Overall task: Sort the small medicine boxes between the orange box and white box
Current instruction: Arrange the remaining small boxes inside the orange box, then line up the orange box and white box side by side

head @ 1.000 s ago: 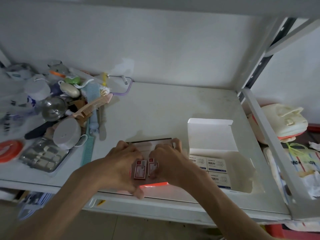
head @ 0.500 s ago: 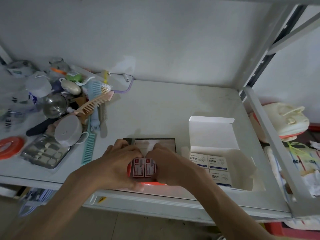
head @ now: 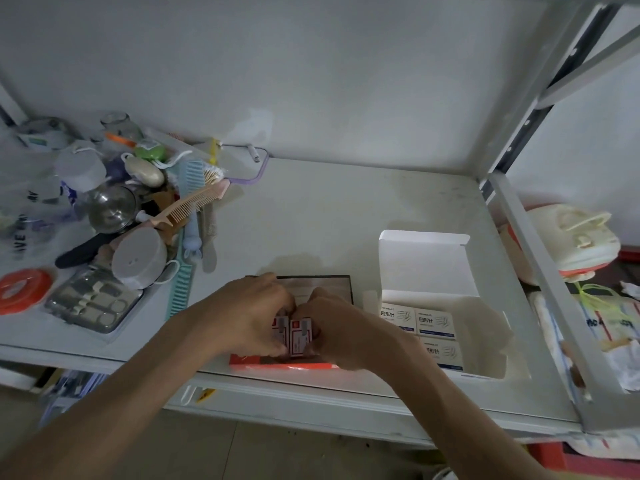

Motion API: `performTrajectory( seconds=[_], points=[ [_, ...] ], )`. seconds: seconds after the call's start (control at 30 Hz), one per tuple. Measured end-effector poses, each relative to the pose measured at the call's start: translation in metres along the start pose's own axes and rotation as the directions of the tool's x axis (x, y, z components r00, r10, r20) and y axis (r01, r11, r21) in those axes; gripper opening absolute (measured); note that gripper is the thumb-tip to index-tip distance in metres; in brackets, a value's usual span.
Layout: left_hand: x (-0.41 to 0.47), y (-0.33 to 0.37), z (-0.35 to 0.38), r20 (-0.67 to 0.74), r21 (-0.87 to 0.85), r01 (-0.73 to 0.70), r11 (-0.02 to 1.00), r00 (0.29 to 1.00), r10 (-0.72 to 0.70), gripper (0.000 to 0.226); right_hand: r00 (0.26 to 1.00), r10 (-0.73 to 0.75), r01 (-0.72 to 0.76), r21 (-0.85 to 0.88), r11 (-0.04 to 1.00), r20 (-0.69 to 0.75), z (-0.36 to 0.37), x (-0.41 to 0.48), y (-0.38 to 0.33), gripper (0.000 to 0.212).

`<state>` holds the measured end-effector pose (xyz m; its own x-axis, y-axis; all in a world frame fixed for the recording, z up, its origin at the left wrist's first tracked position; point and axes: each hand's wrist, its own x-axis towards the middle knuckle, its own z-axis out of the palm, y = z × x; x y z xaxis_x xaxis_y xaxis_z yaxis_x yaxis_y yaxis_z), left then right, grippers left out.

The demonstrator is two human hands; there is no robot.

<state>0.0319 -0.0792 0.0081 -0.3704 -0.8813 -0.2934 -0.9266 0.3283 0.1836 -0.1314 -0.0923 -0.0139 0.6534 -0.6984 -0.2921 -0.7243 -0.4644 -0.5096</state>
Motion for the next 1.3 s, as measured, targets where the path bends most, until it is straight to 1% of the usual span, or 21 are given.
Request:
performTrajectory(
  seconds=[0.1, 0.23, 0.3, 0.37, 0.43, 0.47, 0.57, 0.67, 0.73, 0.8, 0.87, 0.9, 0.97, 1.03, 1.07, 1.1, 1.13, 1.2, 1.23, 1.27, 1.3],
  points=[
    [-0.004, -0.006, 0.000, 0.026, -0.116, 0.029, 0.993, 0.999, -0.026, 0.043, 1.000, -0.004, 0.005, 0.014, 1.000, -0.029, 0.000, -0.002, 0.001, 0.034],
    [-0.009, -0.008, 0.000, 0.054, -0.198, 0.033, 0.980, 0.998, -0.023, 0.052, 1.000, -0.011, 0.011, 0.030, 0.999, -0.021, 0.001, -0.001, 0.001, 0.029],
    [-0.010, -0.009, 0.000, 0.097, -0.245, 0.046, 0.968, 0.995, -0.023, 0.059, 0.999, -0.019, 0.020, 0.024, 1.000, -0.028, 0.002, 0.001, 0.001, 0.026],
    [-0.013, -0.010, 0.000, 0.137, -0.247, 0.049, 0.968, 0.990, -0.015, 0.074, 0.999, -0.016, 0.017, 0.036, 0.999, -0.045, 0.002, 0.002, 0.003, 0.024],
    [-0.016, -0.010, 0.004, 0.161, -0.191, 0.045, 0.981, 0.987, -0.014, 0.085, 0.998, -0.006, 0.010, 0.067, 0.998, -0.058, 0.002, 0.003, 0.005, 0.023],
    [-0.018, -0.010, 0.006, 0.153, -0.172, 0.039, 0.984, 0.988, -0.012, 0.084, 0.998, -0.006, 0.010, 0.078, 0.997, -0.057, 0.002, 0.003, 0.005, 0.023],
    [-0.020, -0.009, 0.010, 0.081, -0.158, -0.007, 0.987, 0.997, 0.020, 0.071, 0.999, -0.010, 0.013, 0.082, 0.997, -0.039, 0.003, 0.004, 0.005, 0.022],
    [-0.020, -0.009, 0.012, 0.061, -0.154, -0.024, 0.988, 0.998, 0.033, 0.063, 1.000, -0.021, 0.022, 0.046, 0.999, -0.018, 0.003, 0.002, 0.003, 0.022],
    [-0.021, -0.010, 0.015, 0.039, -0.153, -0.034, 0.988, 0.998, 0.041, 0.062, 0.999, -0.042, 0.042, 0.019, 0.999, 0.005, 0.001, -0.002, 0.000, 0.022],
    [-0.021, -0.013, 0.018, 0.002, -0.166, -0.043, 0.985, 0.999, 0.044, 0.066, 0.999, -0.048, 0.047, 0.036, 0.998, 0.007, -0.001, -0.010, -0.005, 0.028],
    [-0.023, -0.016, 0.024, -0.022, -0.209, -0.057, 0.976, 0.998, 0.054, 0.074, 0.997, -0.035, 0.042, 0.111, 0.993, -0.065, -0.002, -0.024, -0.011, 0.039],
    [-0.024, -0.018, 0.027, -0.042, -0.225, -0.079, 0.971, 0.997, 0.072, 0.078, 0.987, -0.039, 0.062, 0.147, 0.987, -0.157, -0.003, -0.033, -0.014, 0.043],
    [-0.027, -0.021, 0.032, -0.108, -0.231, -0.117, 0.966, 0.990, 0.094, 0.087, 0.926, -0.022, 0.096, 0.178, 0.979, -0.377, -0.007, -0.053, -0.015, 0.043],
    [-0.033, -0.019, 0.033, -0.167, -0.242, -0.091, 0.966, 0.985, 0.051, 0.099, 0.815, 0.107, 0.046, 0.248, 0.968, -0.569, -0.018, -0.078, -0.007, 0.035],
    [-0.036, -0.018, 0.033, -0.192, -0.249, -0.054, 0.967, 0.981, 0.005, 0.106, 0.735, 0.201, 0.007, 0.304, 0.953, -0.647, -0.025, -0.093, 0.001, 0.031],
    [-0.039, -0.016, 0.033, -0.227, -0.253, -0.016, 0.967, 0.973, -0.044, 0.111, 0.633, 0.305, -0.033, 0.369, 0.929, -0.711, -0.030, -0.108, 0.012, 0.030],
    [-0.040, -0.016, 0.034, -0.268, -0.267, 0.023, 0.963, 0.958, -0.097, 0.114, 0.508, 0.403, -0.067, 0.431, 0.900, -0.761, -0.033, -0.123, 0.022, 0.030],
    [-0.044, -0.017, 0.040, -0.324, -0.382, 0.106, 0.918, 0.915, -0.241, 0.118, 0.222, 0.567, -0.172, 0.541, 0.823, -0.793, -0.034, -0.145, 0.041, 0.031],
    [-0.045, -0.018, 0.044, -0.329, -0.463, 0.145, 0.874, 0.888, -0.321, 0.122, 0.118, 0.642, -0.243, 0.605, 0.758, -0.758, -0.032, -0.151, 0.047, 0.035],
    [-0.046, -0.016, 0.048, -0.320, -0.539, 0.172, 0.824, 0.863, -0.390, 0.126, 0.072, 0.718, -0.312, 0.668, 0.676, -0.693, -0.028, -0.154, 0.052, 0.043],
    [-0.046, -0.014, 0.054, -0.294, -0.602, 0.192, 0.775, 0.850, -0.438, 0.132, 0.076, 0.783, -0.359, 0.715, 0.600, -0.618, -0.022, -0.157, 0.056, 0.054]
  ],
)
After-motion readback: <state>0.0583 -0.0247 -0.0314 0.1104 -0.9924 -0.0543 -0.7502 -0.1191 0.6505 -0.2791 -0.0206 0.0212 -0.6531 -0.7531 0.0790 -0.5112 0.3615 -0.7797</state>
